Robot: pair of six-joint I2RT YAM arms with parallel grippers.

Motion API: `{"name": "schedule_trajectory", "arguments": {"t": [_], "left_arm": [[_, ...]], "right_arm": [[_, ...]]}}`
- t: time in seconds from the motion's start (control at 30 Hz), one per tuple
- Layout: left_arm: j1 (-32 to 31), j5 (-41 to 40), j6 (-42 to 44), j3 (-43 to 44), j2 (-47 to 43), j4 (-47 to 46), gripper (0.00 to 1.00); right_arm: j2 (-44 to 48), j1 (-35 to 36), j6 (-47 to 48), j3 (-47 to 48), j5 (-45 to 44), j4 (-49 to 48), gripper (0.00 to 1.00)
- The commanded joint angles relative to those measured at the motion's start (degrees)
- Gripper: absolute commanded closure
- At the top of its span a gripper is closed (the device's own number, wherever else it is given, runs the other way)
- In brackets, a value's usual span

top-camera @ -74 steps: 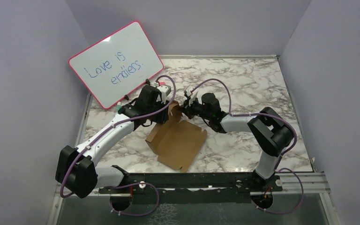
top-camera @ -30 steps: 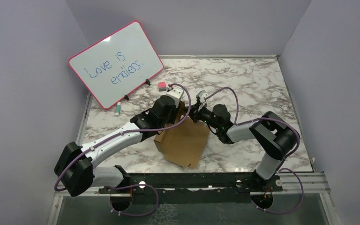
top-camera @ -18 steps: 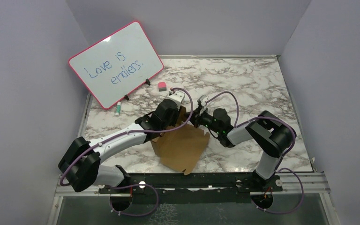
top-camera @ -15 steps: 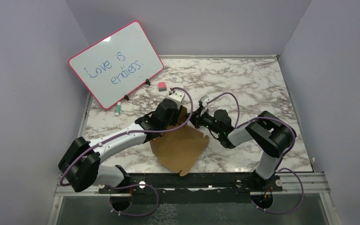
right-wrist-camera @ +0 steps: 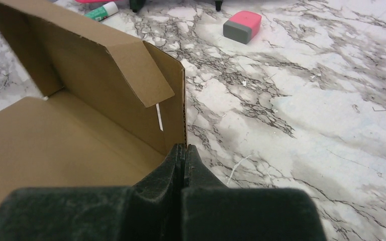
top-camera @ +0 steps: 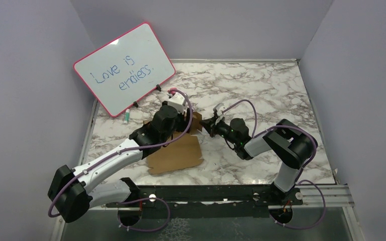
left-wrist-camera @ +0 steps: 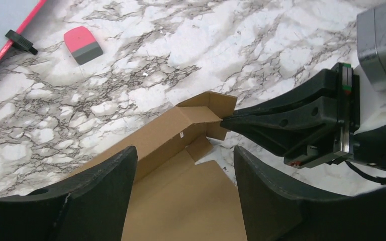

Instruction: Fold the paper box

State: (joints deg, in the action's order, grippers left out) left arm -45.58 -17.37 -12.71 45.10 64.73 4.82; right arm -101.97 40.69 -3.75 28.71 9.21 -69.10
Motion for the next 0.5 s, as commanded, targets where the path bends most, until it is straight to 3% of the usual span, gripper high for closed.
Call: {"name": "schedule_trajectory", "arguments": {"t": [0.0, 0.2, 0.47], "left_arm": [[3.55, 2.53, -4.38, 0.17, -3.73, 0.17, 0.29], [13.41, 8.55, -7.13, 0.14, -1.17, -0.04, 0.38], [14.56, 14.24, -6.80, 3.91, 6.34, 0.69, 0.50]], "right_arm": [[0.39, 0.36, 2.23, -0.25, -0.77, -2.35, 0.99], [-0.03, 0.37, 2.90, 0.01, 1.33, -2.46, 0.99], [0.18, 0.36, 3.22, 0.38, 1.73, -1.74, 0.99]]}}
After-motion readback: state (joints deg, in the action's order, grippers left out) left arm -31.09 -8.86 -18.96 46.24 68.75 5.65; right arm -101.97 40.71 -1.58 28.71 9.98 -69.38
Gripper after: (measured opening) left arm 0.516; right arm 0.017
